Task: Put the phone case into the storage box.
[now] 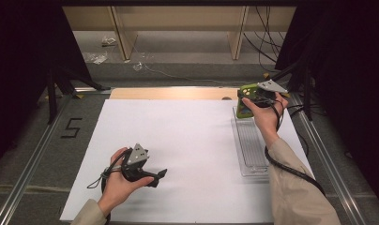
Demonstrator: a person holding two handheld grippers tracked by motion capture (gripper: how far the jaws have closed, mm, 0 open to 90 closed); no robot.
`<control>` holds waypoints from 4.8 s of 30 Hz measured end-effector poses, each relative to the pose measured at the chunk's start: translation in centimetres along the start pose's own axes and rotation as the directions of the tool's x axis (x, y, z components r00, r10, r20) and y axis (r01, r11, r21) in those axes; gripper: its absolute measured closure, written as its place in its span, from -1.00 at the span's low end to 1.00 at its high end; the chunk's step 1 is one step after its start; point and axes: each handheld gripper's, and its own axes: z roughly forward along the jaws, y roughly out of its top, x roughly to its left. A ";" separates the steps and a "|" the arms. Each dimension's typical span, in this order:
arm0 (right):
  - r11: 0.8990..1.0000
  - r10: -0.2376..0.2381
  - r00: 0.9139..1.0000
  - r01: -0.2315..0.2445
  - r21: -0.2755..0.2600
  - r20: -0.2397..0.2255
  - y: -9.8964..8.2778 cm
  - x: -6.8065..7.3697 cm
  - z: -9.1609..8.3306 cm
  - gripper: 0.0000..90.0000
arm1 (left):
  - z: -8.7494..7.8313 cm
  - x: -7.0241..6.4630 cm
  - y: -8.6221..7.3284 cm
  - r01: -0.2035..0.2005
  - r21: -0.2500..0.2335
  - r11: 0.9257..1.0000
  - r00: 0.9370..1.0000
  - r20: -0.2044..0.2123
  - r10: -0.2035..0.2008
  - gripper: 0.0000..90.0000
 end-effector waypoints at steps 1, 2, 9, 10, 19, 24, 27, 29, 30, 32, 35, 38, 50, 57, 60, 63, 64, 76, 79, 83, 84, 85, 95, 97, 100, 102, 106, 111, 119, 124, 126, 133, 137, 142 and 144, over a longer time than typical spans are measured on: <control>1.000 -0.001 1.000 0.001 0.003 0.002 0.0 0.0 0.1 -0.62 | 0.0 0.0 0.0 0.000 0.000 1.000 1.000 0.000 0.000 -0.98; 1.000 -0.003 1.000 0.003 0.005 0.003 0.0 0.0 0.1 -0.62 | 0.0 0.0 0.0 0.000 0.000 1.000 1.000 0.000 0.000 -0.98; 1.000 0.001 1.000 -0.001 0.017 0.009 -0.2 -0.1 0.5 -0.62 | 0.0 0.0 0.0 0.001 -0.001 1.000 1.000 0.001 -0.001 -0.98; 1.000 0.001 1.000 -0.001 0.017 0.010 -0.2 -0.1 0.5 -0.62 | 0.0 0.0 0.0 0.001 0.000 1.000 1.000 0.001 -0.001 -0.98; 1.000 0.003 1.000 -0.003 0.030 0.017 -0.6 0.1 1.0 -0.62 | 0.0 0.0 0.0 0.003 -0.001 1.000 1.000 0.001 -0.003 -0.98; 0.999 0.010 1.000 -0.011 0.039 0.019 -0.9 0.1 1.2 -0.62 | 0.0 0.0 0.0 0.003 -0.001 1.000 1.000 0.002 -0.003 -0.98; 0.999 0.009 1.000 -0.010 0.042 0.021 -1.0 0.1 1.2 -0.62 | 0.0 0.0 0.0 0.002 0.000 1.000 1.000 0.002 -0.002 -0.98; 0.999 0.010 1.000 -0.010 0.043 0.020 -1.1 0.1 1.3 -0.62 | 0.0 0.0 0.0 0.002 0.001 1.000 1.000 0.002 -0.002 -0.98; 0.999 0.009 1.000 -0.009 0.046 0.018 -1.1 0.2 1.3 -0.62 | 0.0 0.0 0.0 0.003 0.000 1.000 1.000 0.002 -0.003 -0.98; 0.999 0.010 1.000 -0.011 0.047 0.018 -1.2 0.2 1.3 -0.62 | 0.0 0.0 0.0 0.003 -0.002 1.000 1.000 0.001 -0.003 -0.98; 0.999 0.013 1.000 -0.014 0.050 0.018 -1.3 0.2 1.3 -0.62 | 0.0 0.0 0.0 0.003 0.000 1.000 1.000 0.001 -0.003 -0.98; 0.998 0.014 1.000 -0.015 0.056 0.015 -1.5 0.3 1.4 -0.62 | 0.0 0.0 0.0 0.003 -0.003 1.000 1.000 0.001 -0.003 -0.98; 0.998 0.024 1.000 -0.024 0.055 0.014 -1.7 0.5 1.4 -0.62 | 0.0 0.0 0.0 0.003 -0.002 1.000 1.000 0.001 -0.003 -0.98; 0.998 0.029 0.999 -0.030 0.050 0.018 -1.8 0.5 1.5 -0.63 | 0.0 0.0 0.0 0.003 -0.002 1.000 1.000 0.000 -0.003 -0.98; 0.998 0.027 0.999 -0.028 0.049 0.018 -1.8 0.5 1.5 -0.63 | 0.0 0.0 0.0 0.001 0.000 1.000 1.000 0.000 -0.001 -0.98; 0.998 0.027 0.999 -0.028 0.048 0.019 -1.8 0.5 1.5 -0.63 | 0.0 0.0 0.0 0.002 -0.001 1.000 1.000 0.000 -0.002 -0.98; 0.998 0.028 0.999 -0.029 0.048 0.021 -1.8 0.5 1.6 -0.63 | 0.0 0.0 0.0 0.002 -0.001 1.000 1.000 0.000 -0.002 -0.98; 0.998 0.029 0.999 -0.031 0.045 0.034 -1.9 0.5 1.7 -0.65 | 0.0 0.1 0.0 0.003 -0.003 1.000 1.000 -0.002 -0.003 -0.98; 0.998 0.028 0.999 -0.030 0.048 0.039 -1.9 0.5 1.7 -0.66 | 0.0 0.0 0.0 0.003 -0.004 1.000 1.000 -0.002 -0.003 -0.98; 0.998 0.025 0.999 -0.028 0.052 0.040 -1.9 0.5 1.7 -0.68 | 0.0 0.1 0.0 0.002 -0.004 1.000 1.000 -0.002 -0.002 -0.98; 0.998 0.024 0.999 -0.027 0.061 0.038 -1.9 0.4 1.8 -0.70 | 0.0 0.1 0.0 0.002 -0.004 1.000 1.000 -0.002 -0.002 -0.98; 0.997 0.023 0.999 -0.026 0.067 0.040 -1.9 0.4 1.8 -0.74 | 0.0 0.1 0.0 0.003 -0.003 1.000 1.000 -0.002 -0.003 -0.98; 0.994 0.033 0.999 -0.037 0.101 0.036 -2.0 0.3 1.5 -0.87 | 0.0 0.1 0.0 0.002 -0.003 1.000 1.000 -0.002 -0.002 -0.98; 0.993 0.037 0.999 -0.041 0.114 0.038 -1.9 0.3 1.4 -0.87 | 0.0 0.1 0.0 0.002 -0.003 1.000 1.000 -0.002 -0.002 -0.98; 0.990 0.046 0.998 -0.049 0.129 0.032 -2.0 0.3 1.1 -0.88 | 0.0 0.1 0.0 0.003 -0.004 1.000 1.000 -0.003 -0.003 -0.98; 0.989 0.044 0.999 -0.048 0.138 0.030 -2.1 0.3 0.9 -0.88 | 0.0 0.1 0.0 0.003 -0.003 1.000 1.000 -0.003 -0.003 -0.98; 0.987 0.050 0.998 -0.053 0.153 0.023 -2.3 0.3 0.7 -0.88 | 0.0 0.1 0.0 0.003 -0.003 1.000 1.000 -0.004 -0.003 -0.98; 0.985 0.054 0.998 -0.058 0.165 0.026 -2.3 0.1 0.1 -0.88 | 0.0 0.1 0.0 0.003 -0.001 1.000 1.000 -0.004 -0.003 -0.98; 0.986 0.067 0.998 -0.068 0.155 0.012 -2.0 0.3 -0.8 -0.86 | 0.0 0.0 0.0 0.002 -0.001 1.000 1.000 -0.004 -0.002 -0.97; 0.987 0.075 0.997 -0.074 0.142 -0.006 -1.7 0.8 -1.4 -0.85 | 0.0 0.1 0.0 0.003 -0.001 1.000 1.000 -0.005 -0.003 -0.98; 0.987 0.077 0.997 -0.075 0.141 -0.011 -1.5 1.0 -1.7 -0.85 | -0.1 0.1 0.1 0.003 -0.004 1.000 1.000 -0.006 -0.003 -0.97; 0.985 0.089 0.996 -0.086 0.150 -0.018 -1.5 1.4 -2.6 -0.84 | -0.1 0.1 0.1 0.003 -0.004 1.000 1.000 -0.006 -0.003 -0.98; 0.984 0.091 0.995 -0.086 0.153 -0.027 -1.7 1.5 -3.2 -0.83 | -0.1 0.0 0.1 0.004 -0.003 1.000 1.000 -0.006 -0.004 -0.98; 0.985 0.086 0.996 -0.080 0.154 -0.036 -1.8 1.6 -3.6 -0.83 | 0.0 0.0 0.1 0.005 -0.004 1.000 1.000 -0.006 -0.005 -0.98; 0.985 0.083 0.996 -0.076 0.152 -0.038 -1.8 1.7 -3.8 -0.82 | -0.1 0.0 0.1 0.004 -0.003 1.000 1.000 -0.006 -0.004 -0.97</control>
